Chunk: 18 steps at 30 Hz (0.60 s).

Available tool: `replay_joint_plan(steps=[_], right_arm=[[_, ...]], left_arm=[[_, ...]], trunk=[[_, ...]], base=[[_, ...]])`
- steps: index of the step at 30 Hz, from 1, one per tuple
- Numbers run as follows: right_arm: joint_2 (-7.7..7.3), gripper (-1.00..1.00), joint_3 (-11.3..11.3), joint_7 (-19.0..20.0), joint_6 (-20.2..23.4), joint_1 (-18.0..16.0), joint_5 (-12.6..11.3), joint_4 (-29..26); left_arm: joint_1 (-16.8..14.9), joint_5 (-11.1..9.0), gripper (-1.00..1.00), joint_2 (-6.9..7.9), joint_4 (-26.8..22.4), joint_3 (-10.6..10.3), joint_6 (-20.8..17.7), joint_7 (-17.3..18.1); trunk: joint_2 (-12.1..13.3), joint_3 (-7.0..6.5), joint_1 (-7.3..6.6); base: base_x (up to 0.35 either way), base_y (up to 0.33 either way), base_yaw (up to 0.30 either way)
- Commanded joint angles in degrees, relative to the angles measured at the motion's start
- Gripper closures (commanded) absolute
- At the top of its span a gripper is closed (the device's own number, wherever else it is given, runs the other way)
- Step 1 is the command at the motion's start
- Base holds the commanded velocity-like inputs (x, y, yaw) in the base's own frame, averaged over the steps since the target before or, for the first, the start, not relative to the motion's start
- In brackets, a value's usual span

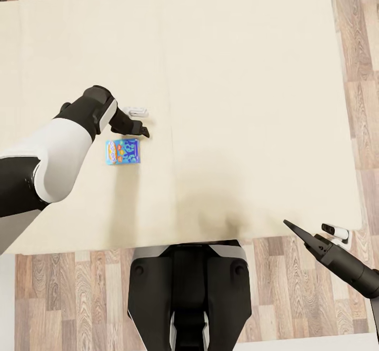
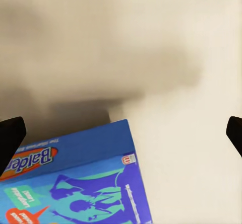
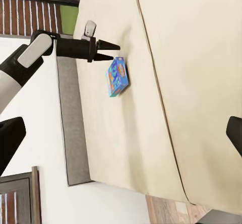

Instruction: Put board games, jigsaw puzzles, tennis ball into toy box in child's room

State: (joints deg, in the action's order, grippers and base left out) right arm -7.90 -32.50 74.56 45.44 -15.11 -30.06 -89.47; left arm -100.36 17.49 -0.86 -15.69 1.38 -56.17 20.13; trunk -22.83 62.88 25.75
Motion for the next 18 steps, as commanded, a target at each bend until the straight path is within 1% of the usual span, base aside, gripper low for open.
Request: replay_joint_plan(steps=[1, 10, 18], right_arm=[[-0.01, -1.0, -0.02, 0.06, 0.44, -0.01, -0.18, 0.0], [-0.01, -1.0, -0.02, 0.06, 0.44, -0.01, -0.18, 0.0], [-0.01, -1.0, -0.02, 0.0, 0.44, -0.01, -0.18, 0.0]], left_arm=[[-0.01, 0.61, -1.0, -0.02, -0.06, 0.14, -0.17, 0.44], [-0.01, 0.62, -1.0, 0.02, -0.06, 0.2, -0.14, 0.42], [0.07, 0.62, -1.0, 0.59, -0.05, 0.14, -0.06, 0.35]], trunk=[[-0.09, 0.05, 0.04], [-0.09, 0.04, 0.04], [-0.09, 0.03, 0.04]], base=[[0.0, 0.0, -0.004], [0.0, 0.0, -0.001], [0.0, 0.0, 0.0]])
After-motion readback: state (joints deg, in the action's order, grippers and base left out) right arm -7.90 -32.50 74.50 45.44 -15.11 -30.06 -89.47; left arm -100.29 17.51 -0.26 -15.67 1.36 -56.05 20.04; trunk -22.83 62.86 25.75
